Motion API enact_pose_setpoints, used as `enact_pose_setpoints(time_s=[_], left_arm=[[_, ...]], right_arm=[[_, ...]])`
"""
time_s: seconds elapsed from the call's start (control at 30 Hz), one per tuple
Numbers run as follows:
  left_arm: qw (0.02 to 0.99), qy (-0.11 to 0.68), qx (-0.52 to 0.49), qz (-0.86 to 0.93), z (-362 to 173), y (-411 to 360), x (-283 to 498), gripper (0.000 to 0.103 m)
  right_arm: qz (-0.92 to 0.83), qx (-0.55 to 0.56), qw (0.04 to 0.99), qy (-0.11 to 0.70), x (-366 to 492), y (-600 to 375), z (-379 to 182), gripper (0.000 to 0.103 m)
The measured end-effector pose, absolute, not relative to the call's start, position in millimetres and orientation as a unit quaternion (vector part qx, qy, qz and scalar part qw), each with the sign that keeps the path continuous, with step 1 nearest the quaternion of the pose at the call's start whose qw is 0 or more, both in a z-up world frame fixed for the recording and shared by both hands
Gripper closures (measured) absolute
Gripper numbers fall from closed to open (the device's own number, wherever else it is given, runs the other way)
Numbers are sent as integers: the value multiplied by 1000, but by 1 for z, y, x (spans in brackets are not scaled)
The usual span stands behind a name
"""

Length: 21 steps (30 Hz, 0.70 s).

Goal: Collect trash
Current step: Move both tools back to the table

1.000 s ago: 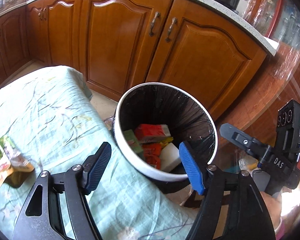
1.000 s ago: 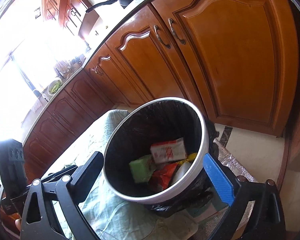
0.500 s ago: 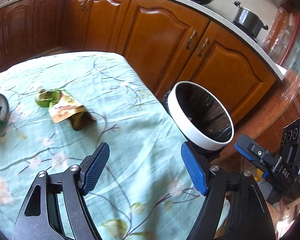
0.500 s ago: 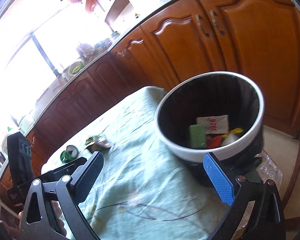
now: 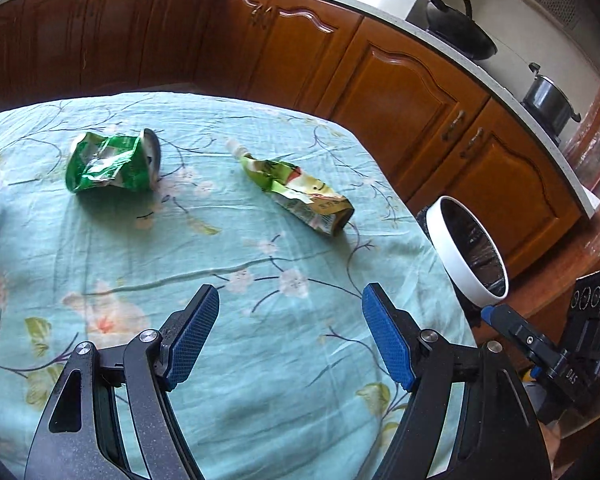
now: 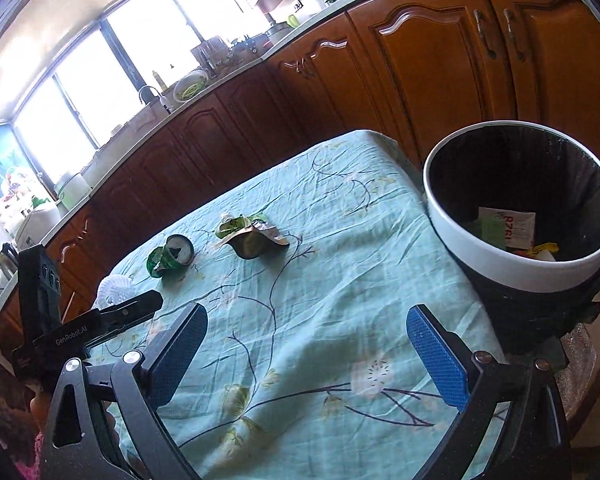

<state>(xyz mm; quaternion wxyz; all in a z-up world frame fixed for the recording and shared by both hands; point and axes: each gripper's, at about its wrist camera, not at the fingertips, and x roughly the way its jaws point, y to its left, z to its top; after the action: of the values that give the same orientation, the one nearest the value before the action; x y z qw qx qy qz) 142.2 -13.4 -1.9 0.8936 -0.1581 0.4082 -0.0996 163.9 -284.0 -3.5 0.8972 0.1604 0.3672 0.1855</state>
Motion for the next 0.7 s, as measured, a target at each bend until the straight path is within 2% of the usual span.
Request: enact_pose_setpoints(time_s=[0.7], left_arm=[[901, 398, -170, -26, -4, 71, 138, 27]], right_arm=[[247, 123, 878, 390, 230, -208, 0, 2]])
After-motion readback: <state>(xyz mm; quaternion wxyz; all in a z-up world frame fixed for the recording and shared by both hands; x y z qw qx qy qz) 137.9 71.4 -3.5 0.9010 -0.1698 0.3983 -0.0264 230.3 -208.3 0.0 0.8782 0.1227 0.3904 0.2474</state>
